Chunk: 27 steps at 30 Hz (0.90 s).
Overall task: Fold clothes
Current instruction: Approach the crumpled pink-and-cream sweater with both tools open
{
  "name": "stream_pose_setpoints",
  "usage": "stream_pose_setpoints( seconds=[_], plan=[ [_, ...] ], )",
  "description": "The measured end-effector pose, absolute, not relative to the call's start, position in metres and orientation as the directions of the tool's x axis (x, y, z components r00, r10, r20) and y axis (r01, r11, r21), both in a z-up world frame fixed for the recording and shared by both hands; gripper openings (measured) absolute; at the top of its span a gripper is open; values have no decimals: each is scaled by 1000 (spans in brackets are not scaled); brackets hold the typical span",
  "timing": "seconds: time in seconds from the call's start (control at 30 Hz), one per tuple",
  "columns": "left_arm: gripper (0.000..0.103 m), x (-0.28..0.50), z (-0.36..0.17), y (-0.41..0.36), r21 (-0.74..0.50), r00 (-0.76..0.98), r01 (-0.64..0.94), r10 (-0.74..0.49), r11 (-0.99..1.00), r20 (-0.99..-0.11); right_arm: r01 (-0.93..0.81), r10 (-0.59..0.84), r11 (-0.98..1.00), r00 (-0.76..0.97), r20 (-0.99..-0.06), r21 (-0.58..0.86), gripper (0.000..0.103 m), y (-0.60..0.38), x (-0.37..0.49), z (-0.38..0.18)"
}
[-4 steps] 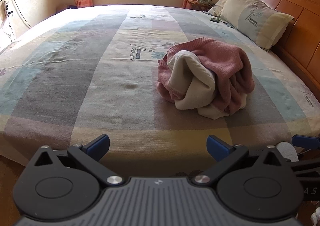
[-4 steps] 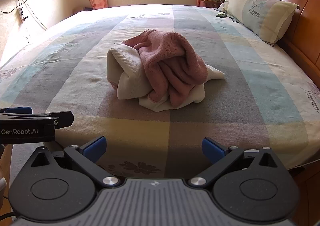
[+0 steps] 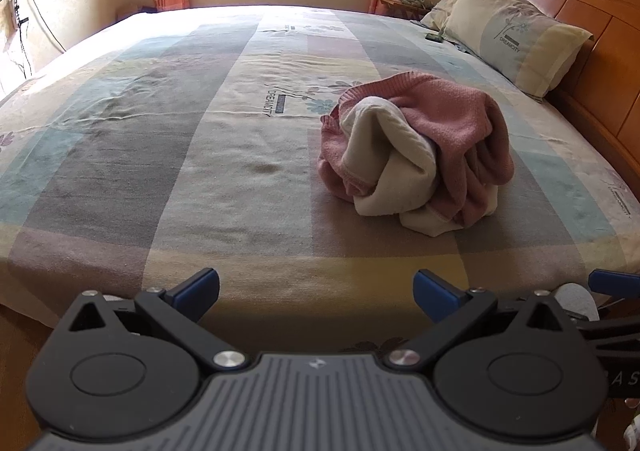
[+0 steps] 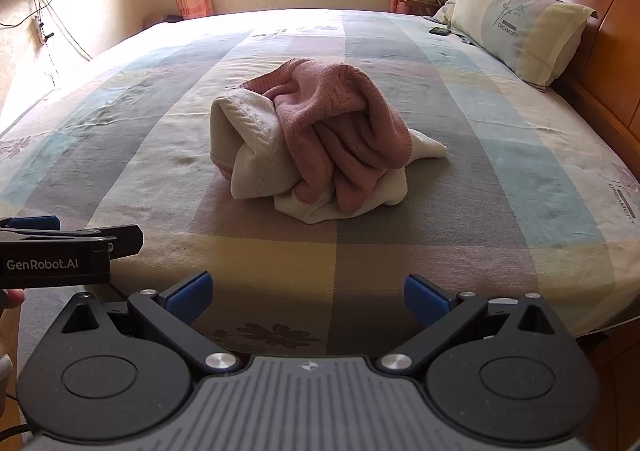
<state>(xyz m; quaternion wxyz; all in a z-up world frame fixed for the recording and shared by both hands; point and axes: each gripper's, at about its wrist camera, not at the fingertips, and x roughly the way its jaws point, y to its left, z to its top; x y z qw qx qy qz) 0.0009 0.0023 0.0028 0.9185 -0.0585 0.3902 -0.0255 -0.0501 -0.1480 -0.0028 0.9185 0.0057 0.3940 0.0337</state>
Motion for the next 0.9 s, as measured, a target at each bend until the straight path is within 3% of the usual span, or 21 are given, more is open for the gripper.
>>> stream_pose_setpoints(
  seconds=[0.9],
  plan=[
    [103, 0, 0, -1, -90, 687, -7, -61, 996, -724, -34, 63, 998, 679, -732, 54, 103, -152, -47, -5]
  ],
)
